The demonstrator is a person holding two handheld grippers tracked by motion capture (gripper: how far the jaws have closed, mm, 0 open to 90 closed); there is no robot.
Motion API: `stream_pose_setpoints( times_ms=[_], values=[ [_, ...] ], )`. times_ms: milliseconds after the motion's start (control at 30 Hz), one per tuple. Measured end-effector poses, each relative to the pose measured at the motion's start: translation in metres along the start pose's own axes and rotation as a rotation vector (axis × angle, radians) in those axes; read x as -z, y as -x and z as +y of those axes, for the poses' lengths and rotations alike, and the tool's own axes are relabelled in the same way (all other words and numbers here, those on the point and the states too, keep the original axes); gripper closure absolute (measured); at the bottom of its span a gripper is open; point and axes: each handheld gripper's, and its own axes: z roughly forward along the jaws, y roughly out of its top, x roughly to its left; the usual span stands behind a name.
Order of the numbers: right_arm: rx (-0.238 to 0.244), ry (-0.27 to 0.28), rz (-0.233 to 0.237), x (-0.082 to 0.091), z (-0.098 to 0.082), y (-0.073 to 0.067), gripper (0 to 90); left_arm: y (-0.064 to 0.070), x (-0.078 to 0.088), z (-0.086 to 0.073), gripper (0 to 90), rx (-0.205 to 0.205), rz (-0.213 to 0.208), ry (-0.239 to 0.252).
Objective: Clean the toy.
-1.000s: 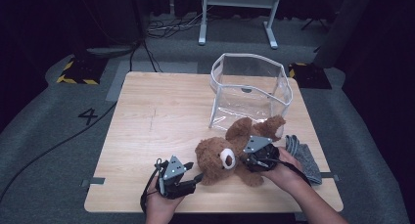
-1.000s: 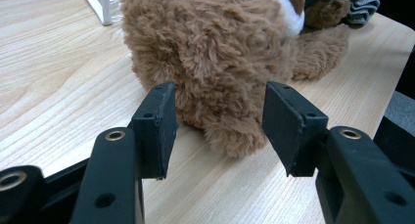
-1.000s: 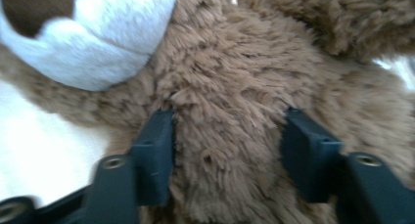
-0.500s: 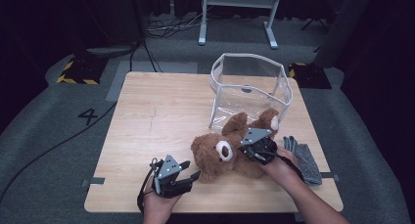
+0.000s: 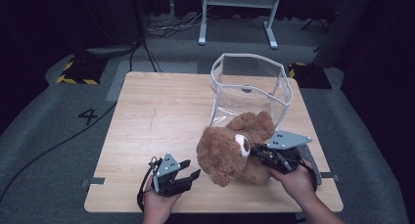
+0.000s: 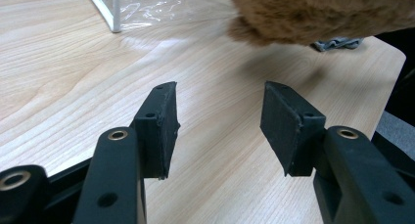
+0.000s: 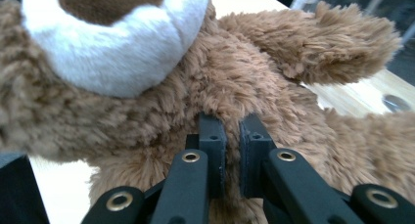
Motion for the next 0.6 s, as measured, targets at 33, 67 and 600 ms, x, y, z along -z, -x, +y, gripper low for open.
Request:
stream_pose_setpoints(
  times_ms=[33, 67, 600],
  values=[
    [-0.006, -0.001, -0.012, 0.007, -0.003, 0.001, 83.5, 0.0, -0.001, 0.0, 48.1, 0.001, -0.002, -0.001],
    [-0.012, -0.003, -0.019, 0.011, -0.005, 0.001, 83.5, 0.0, -0.003, 0.001, 48.1, 0.0, -0.005, -0.003],
    [-0.139, 0.059, -0.074, 0.085, -0.046, 0.008, 83.5, 0.003, -0.018, 0.007, 48.1, -0.033, -0.026, -0.031]
  ],
)
